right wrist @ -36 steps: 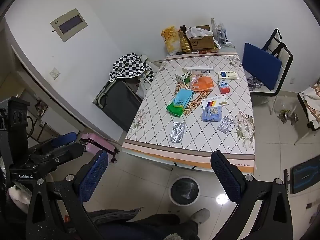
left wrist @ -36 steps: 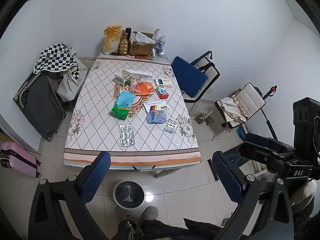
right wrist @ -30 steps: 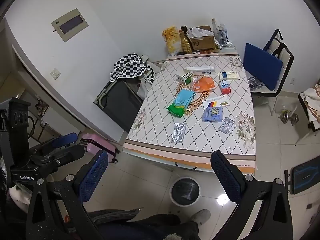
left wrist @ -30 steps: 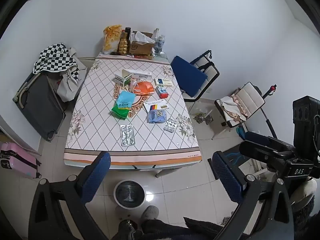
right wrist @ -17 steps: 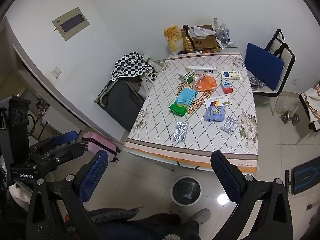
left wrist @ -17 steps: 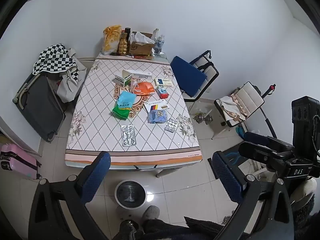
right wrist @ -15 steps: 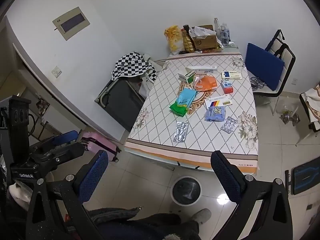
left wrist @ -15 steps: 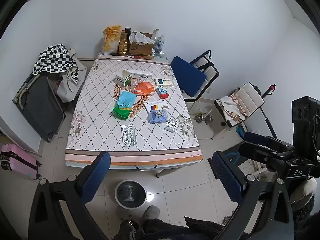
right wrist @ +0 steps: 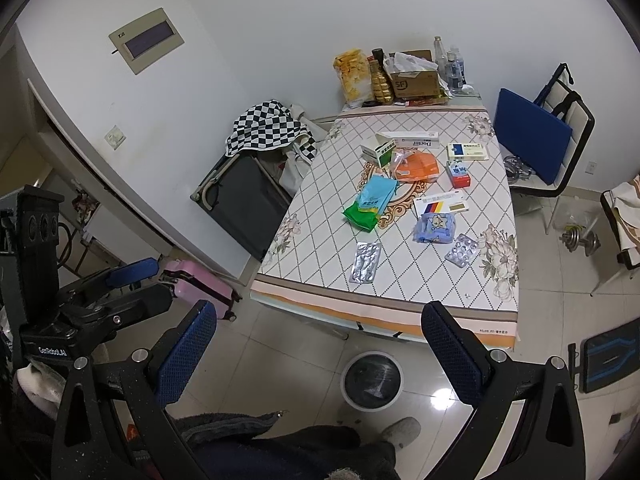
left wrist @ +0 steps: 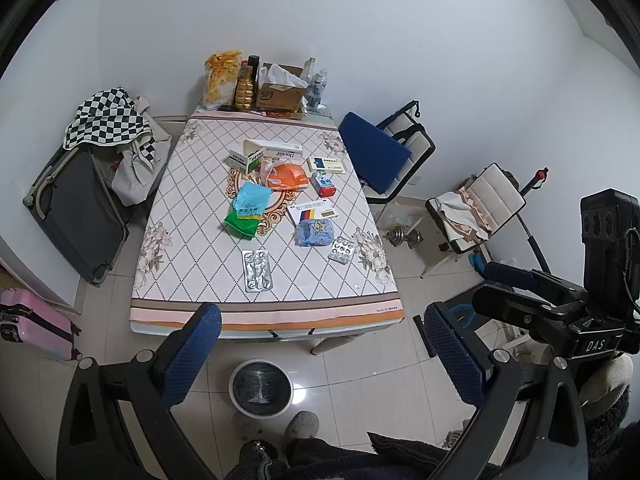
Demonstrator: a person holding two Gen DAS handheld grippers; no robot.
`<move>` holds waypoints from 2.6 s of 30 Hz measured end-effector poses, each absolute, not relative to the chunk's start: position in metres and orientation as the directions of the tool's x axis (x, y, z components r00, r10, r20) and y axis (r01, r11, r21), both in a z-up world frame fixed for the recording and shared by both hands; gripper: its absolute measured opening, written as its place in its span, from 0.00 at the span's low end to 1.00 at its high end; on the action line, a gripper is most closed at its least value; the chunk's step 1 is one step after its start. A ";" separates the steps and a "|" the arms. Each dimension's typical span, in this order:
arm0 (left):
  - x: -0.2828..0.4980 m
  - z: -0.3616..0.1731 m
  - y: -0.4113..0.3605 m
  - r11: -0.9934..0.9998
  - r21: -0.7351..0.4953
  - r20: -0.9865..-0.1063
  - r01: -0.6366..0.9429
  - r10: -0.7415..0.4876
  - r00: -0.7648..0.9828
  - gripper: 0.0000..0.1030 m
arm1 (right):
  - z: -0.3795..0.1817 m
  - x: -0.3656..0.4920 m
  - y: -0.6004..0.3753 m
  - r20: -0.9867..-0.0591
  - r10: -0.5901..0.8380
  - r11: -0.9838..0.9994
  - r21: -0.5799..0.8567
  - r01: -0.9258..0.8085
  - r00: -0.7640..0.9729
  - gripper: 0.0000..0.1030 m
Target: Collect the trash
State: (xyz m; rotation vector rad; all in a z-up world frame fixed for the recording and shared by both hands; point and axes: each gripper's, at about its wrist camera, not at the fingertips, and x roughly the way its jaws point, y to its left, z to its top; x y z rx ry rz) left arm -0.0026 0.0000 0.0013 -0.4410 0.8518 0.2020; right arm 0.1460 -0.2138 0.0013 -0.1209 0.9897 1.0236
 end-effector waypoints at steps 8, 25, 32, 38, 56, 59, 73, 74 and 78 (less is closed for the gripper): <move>-0.003 0.002 0.000 0.892 -0.298 -0.759 -0.340 -0.005 0.651 1.00 | 0.002 0.145 -0.213 -0.738 0.658 0.554 0.341 -0.759 0.148 1.00; 0.003 0.019 -0.003 0.895 -0.298 -0.757 -0.331 -0.011 0.653 1.00 | 0.003 0.144 -0.212 -0.738 0.658 0.555 0.339 -0.760 0.151 1.00; -0.001 0.015 -0.002 0.894 -0.301 -0.755 -0.332 -0.010 0.656 1.00 | 0.003 0.143 -0.211 -0.737 0.659 0.553 0.339 -0.761 0.151 1.00; -0.001 0.017 -0.003 0.894 -0.300 -0.753 -0.331 -0.009 0.658 1.00 | 0.003 0.144 -0.210 -0.737 0.659 0.554 0.339 -0.761 0.151 1.00; 0.003 0.020 -0.003 0.896 -0.303 -0.752 -0.324 -0.016 0.659 1.00 | 0.000 0.145 -0.206 -0.737 0.659 0.555 0.341 -0.758 0.151 1.00; 0.008 0.021 -0.004 0.899 -0.302 -0.755 -0.317 -0.023 0.655 1.00 | 0.000 0.146 -0.207 -0.736 0.659 0.555 0.341 -0.758 0.152 1.00; 0.084 -0.053 0.060 0.816 0.048 -0.832 -0.576 0.352 0.429 1.00 | -0.049 0.215 -0.182 -0.802 0.509 0.799 0.303 -0.520 0.314 1.00; 0.092 -0.065 0.067 0.808 0.051 -0.843 -0.588 0.350 0.409 1.00 | -0.064 0.230 -0.176 -0.818 0.475 0.822 0.282 -0.494 0.323 1.00; 0.137 -0.139 0.094 0.769 0.037 -0.913 -0.639 0.286 0.292 1.00 | -0.121 0.293 -0.151 -0.882 0.372 0.870 0.224 -0.439 0.288 1.00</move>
